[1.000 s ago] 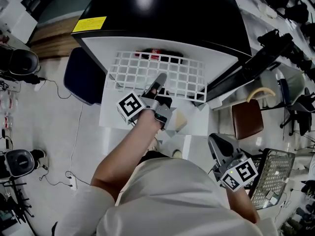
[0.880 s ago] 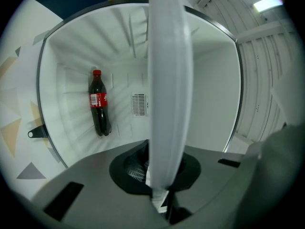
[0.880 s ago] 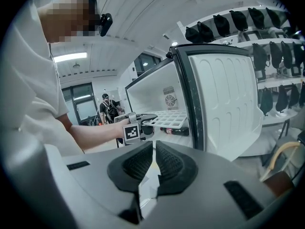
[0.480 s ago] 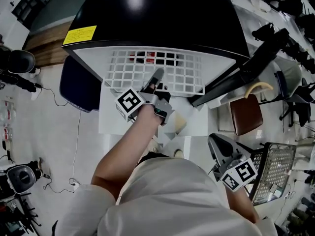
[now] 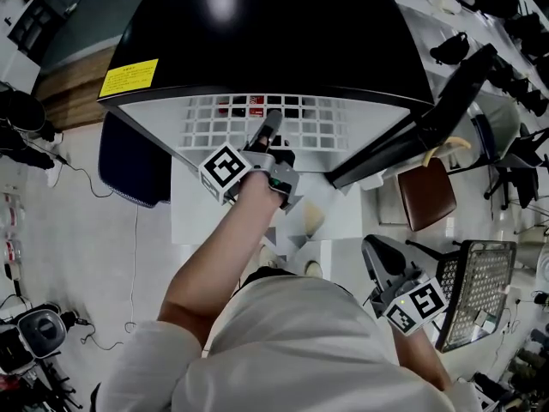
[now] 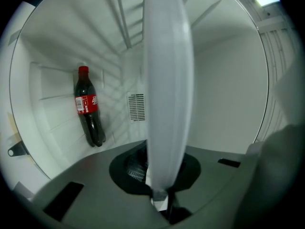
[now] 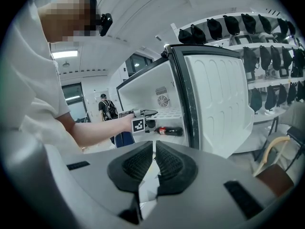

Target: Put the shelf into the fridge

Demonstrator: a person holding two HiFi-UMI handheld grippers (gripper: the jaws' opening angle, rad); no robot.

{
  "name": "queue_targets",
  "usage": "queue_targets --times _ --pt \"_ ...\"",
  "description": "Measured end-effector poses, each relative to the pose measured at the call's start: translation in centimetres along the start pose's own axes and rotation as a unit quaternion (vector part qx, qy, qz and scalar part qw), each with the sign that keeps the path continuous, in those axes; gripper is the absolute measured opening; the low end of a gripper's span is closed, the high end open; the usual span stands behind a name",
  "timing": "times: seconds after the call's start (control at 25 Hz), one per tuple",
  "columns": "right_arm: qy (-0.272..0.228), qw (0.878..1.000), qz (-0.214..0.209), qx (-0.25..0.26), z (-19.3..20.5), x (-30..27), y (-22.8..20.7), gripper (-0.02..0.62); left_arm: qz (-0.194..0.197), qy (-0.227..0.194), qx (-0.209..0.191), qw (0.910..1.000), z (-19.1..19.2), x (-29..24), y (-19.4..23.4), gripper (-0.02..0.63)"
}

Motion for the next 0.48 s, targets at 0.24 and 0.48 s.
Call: queue_targets --times 0.24,0.48 --pt "-0.002 1.000 0.012 -0.008 -0.1 -0.4 0.4 0.029 -0.001 0.004 -0.005 1.0000 -0.9 -1.2 0.1 0.038" --pt "-0.002 1.000 0.022 -0.011 -0.2 -0.7 0.9 0.029 0.000 0.008 -0.008 0.9999 -1.5 -2.0 0.2 0.038"
Point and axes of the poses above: the fingertips, and each gripper's own axes: x backward along the fingers, y to its left, z out of its underside, the point moved 2 cm from there along x, backward along the fingers, and after that the axes turned 10 degrees about y, right-handed, at the moved point
